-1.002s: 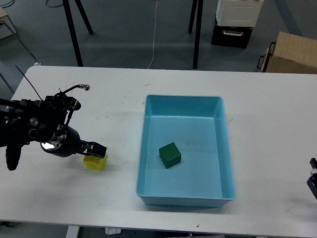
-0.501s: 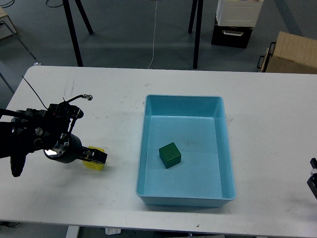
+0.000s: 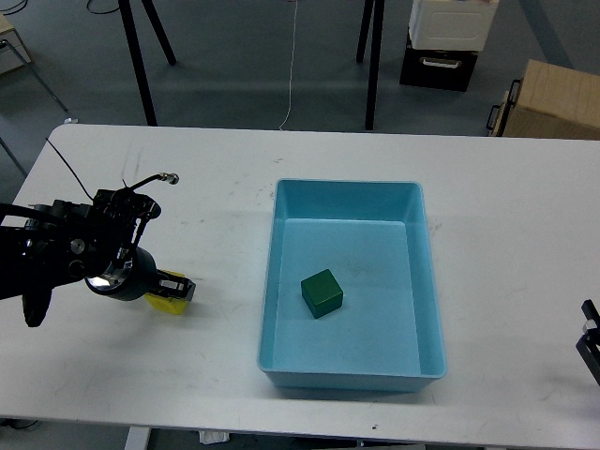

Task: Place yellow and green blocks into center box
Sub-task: 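Lift the yellow cube and carry it over the bin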

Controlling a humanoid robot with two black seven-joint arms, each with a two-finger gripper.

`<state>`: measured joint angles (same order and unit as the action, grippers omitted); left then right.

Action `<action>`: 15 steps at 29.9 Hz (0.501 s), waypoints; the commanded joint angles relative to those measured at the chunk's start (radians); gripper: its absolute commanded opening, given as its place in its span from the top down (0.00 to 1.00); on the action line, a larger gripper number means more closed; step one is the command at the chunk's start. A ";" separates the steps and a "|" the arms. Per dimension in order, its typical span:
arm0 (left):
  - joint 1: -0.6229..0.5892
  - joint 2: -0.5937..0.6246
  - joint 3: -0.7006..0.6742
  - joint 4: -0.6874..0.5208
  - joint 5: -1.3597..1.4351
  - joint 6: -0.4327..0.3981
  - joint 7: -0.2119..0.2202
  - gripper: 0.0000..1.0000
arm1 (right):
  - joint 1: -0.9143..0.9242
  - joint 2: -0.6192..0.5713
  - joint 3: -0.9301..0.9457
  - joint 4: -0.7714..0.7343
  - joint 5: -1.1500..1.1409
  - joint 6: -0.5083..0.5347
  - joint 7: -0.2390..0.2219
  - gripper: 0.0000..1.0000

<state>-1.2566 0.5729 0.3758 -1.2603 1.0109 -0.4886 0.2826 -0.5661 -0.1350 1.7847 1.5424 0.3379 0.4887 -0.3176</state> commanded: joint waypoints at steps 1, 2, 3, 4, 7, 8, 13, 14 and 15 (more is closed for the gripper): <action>-0.041 -0.007 -0.067 -0.013 -0.001 0.000 0.006 1.00 | 0.002 0.000 -0.004 0.001 0.000 0.000 0.000 0.00; -0.081 -0.014 -0.078 -0.017 -0.011 0.000 0.006 1.00 | 0.002 0.000 -0.010 0.002 -0.002 0.000 0.000 0.00; -0.125 -0.027 -0.081 -0.027 -0.026 0.000 0.006 1.00 | 0.002 0.000 -0.013 0.004 0.000 0.000 0.000 0.00; -0.160 -0.039 -0.081 -0.036 -0.047 0.000 0.006 1.00 | 0.002 0.000 -0.013 0.004 -0.002 0.000 0.000 0.00; -0.283 -0.091 -0.078 -0.050 -0.150 0.000 0.007 1.00 | 0.000 0.000 -0.013 0.004 -0.002 0.000 0.002 0.00; -0.329 -0.123 -0.075 -0.050 -0.182 0.000 0.009 1.00 | 0.000 -0.002 -0.013 0.002 -0.002 0.000 0.002 0.00; -0.451 -0.300 -0.058 -0.042 -0.238 0.000 0.013 1.00 | -0.002 -0.002 -0.010 -0.001 -0.002 0.000 0.000 0.00; -0.457 -0.333 -0.045 -0.039 -0.239 0.000 0.012 1.00 | -0.002 -0.002 -0.008 -0.002 -0.002 0.000 0.002 0.00; -0.460 -0.359 -0.031 -0.034 -0.239 0.000 0.012 1.00 | -0.003 -0.002 -0.007 -0.002 -0.002 0.000 0.002 0.00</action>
<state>-1.6878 0.3074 0.3148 -1.3054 0.7806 -0.4885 0.2949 -0.5673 -0.1364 1.7740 1.5418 0.3358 0.4887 -0.3161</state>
